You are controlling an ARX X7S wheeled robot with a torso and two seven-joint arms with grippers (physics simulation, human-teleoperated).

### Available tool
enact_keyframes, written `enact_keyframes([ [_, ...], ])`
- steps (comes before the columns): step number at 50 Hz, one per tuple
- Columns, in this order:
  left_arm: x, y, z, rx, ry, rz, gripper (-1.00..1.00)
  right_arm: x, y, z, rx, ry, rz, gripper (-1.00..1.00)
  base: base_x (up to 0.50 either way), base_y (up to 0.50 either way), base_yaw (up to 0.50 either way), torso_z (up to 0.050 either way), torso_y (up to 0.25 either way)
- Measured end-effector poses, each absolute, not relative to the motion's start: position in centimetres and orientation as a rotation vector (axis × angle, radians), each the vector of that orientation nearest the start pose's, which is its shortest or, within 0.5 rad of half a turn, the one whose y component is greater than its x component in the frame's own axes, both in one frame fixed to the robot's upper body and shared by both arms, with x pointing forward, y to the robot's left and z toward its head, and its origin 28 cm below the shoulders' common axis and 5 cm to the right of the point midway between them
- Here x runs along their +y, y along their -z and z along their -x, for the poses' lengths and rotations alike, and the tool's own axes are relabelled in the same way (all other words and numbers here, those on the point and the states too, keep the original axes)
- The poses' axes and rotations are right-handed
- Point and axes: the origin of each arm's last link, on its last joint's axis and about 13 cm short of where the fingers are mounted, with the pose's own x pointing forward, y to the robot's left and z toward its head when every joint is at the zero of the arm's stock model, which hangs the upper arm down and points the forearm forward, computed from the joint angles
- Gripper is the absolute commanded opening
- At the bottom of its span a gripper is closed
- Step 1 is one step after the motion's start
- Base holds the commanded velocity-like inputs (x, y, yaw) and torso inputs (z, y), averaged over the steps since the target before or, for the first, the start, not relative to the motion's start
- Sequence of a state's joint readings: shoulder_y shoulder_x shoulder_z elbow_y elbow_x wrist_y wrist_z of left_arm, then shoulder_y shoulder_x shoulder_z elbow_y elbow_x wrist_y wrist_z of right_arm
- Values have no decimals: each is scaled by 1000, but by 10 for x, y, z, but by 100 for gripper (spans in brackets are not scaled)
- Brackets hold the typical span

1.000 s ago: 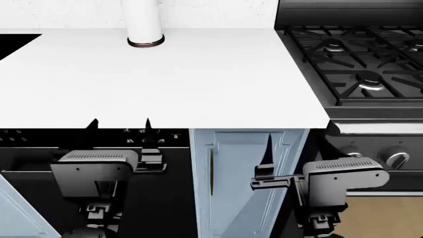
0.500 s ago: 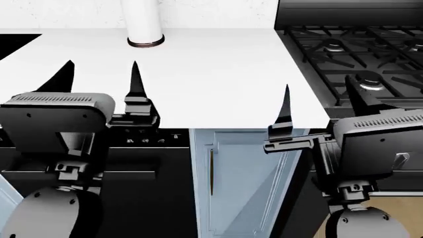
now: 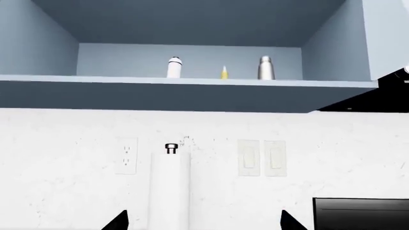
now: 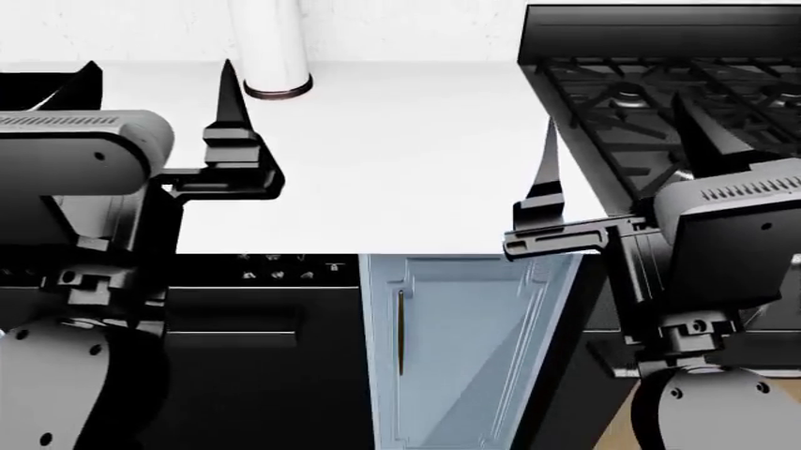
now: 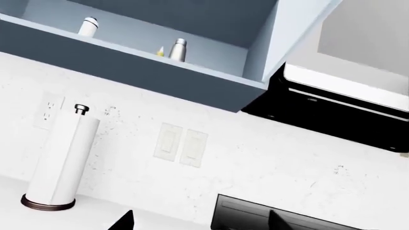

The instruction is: Pick and place the shaker into the drawer. Then close the cabinet.

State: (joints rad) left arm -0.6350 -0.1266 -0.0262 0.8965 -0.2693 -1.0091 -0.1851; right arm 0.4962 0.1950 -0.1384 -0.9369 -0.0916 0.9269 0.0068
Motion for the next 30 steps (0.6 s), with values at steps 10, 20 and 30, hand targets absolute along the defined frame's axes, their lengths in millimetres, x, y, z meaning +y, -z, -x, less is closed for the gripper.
enact_keyframes([
  [10,213,-252,-223,-504,9,27,100,-108,-232,-212,-507,3,257,100,0,0,0,50,0],
  [20,213,-251,-224,-496,16,29,100,-108,-233,-212,-509,8,253,100,0,0,0,50,-2],
  [30,213,-250,-225,-487,16,24,100,-109,-232,-212,-507,11,247,100,0,0,0,42,-21],
])
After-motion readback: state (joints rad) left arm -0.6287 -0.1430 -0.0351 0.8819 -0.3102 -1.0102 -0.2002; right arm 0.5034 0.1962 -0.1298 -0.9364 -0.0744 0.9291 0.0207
